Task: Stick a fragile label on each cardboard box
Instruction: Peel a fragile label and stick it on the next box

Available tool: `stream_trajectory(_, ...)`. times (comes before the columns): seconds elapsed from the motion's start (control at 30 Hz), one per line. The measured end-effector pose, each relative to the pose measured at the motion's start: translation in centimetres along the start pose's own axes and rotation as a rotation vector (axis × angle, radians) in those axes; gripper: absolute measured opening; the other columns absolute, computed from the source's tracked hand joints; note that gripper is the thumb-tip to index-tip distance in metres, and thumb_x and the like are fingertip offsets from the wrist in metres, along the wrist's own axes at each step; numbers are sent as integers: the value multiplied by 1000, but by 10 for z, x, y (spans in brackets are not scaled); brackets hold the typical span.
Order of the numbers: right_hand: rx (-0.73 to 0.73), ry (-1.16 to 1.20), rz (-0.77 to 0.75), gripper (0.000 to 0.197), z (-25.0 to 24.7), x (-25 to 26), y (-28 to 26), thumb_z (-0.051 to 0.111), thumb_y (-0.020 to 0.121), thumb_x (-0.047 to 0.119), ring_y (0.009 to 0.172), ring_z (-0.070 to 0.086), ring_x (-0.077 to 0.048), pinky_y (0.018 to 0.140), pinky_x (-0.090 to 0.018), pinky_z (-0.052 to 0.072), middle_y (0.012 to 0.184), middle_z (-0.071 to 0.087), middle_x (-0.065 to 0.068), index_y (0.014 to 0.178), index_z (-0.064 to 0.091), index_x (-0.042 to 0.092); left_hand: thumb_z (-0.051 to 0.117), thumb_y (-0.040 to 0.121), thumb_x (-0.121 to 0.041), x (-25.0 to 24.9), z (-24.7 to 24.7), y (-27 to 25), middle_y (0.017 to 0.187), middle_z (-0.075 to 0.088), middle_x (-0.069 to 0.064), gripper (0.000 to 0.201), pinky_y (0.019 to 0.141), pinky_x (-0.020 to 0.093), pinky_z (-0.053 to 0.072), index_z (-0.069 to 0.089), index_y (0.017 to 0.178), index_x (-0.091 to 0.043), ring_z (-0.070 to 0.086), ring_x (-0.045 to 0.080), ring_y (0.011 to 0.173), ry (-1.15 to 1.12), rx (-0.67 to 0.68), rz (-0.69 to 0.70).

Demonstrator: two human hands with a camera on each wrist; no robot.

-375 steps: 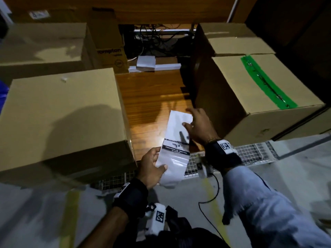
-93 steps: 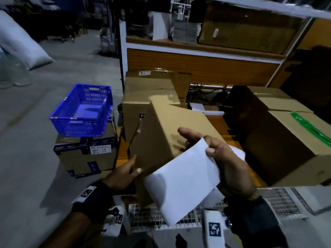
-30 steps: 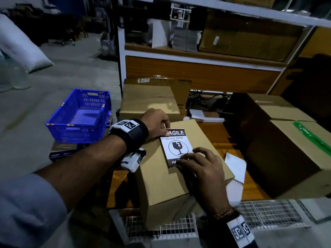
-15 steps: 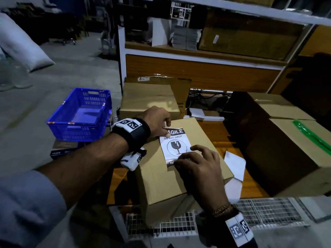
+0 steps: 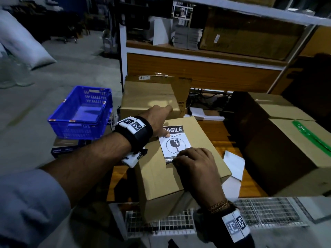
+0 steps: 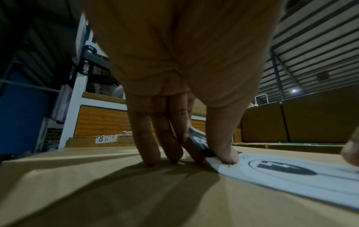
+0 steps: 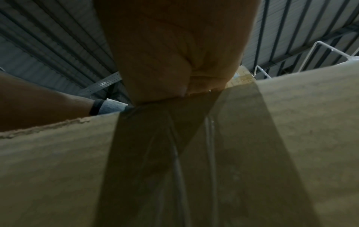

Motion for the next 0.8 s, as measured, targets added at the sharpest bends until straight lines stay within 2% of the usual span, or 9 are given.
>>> stream_trajectory(0.13, -1, 19, 20, 19, 2, 0, 0, 82, 86, 29, 107, 64, -16, 102, -42, 47, 113, 72, 6, 104, 76, 29, 93, 71, -35, 0, 1, 2, 119, 69, 9, 93, 81, 46, 60, 41, 147, -22, 68, 30, 103, -23, 14, -9)
stream_trajectory(0.27, -10, 46, 39, 23, 5, -1, 1, 83, 85, 27, 106, 66, -18, 104, -48, 50, 113, 72, 3, 106, 75, 26, 94, 70, -36, 4, -2, 3, 117, 69, 8, 94, 84, 44, 58, 43, 148, -19, 67, 28, 103, -68, 35, -18)
stream_trajectory(0.33, -16, 70, 58, 27, 6, -2, 1, 86, 82, 25, 103, 67, -19, 96, -47, 56, 113, 73, 1, 106, 74, 23, 94, 70, -35, 5, -3, 4, 115, 70, 8, 94, 83, 41, 57, 43, 148, -18, 67, 28, 103, -79, 46, -20)
stream_trajectory(0.4, -24, 98, 70, 28, 5, -2, 2, 87, 81, 24, 100, 68, -21, 82, -40, 60, 112, 74, -2, 106, 75, 20, 93, 71, -33, 6, -3, 3, 115, 69, 10, 94, 84, 40, 57, 43, 149, -17, 67, 29, 104, -90, 57, -21)
stream_trajectory(0.47, -27, 113, 71, 28, 4, -2, 2, 87, 81, 23, 99, 69, -21, 75, -36, 61, 112, 74, -2, 107, 77, 19, 93, 71, -33, 6, -3, 3, 115, 69, 10, 94, 85, 40, 57, 42, 149, -17, 67, 29, 104, -103, 60, -23)
stream_trajectory(0.67, -80, 144, 75, 22, 6, -5, 1, 85, 85, 22, 103, 66, -18, 68, -34, 61, 115, 69, 0, 104, 75, 19, 92, 73, -32, 8, -3, 7, 116, 70, 9, 90, 86, 39, 57, 45, 148, -19, 67, 28, 105, -154, 40, -3)
stream_trajectory(0.8, -132, 183, 96, 19, 8, -7, -1, 81, 88, 19, 104, 64, -19, 68, -38, 61, 118, 66, -2, 105, 73, 15, 91, 74, -34, 7, -3, 13, 91, 66, -2, 83, 83, 37, 55, 50, 144, -17, 64, 22, 91, -122, 35, 31)
Point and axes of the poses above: each hand's wrist, its own y-axis towards the middle knuckle, its own z-axis out of the palm, x = y × z, the point moved 1 cm from there along y, towards the middle knuckle
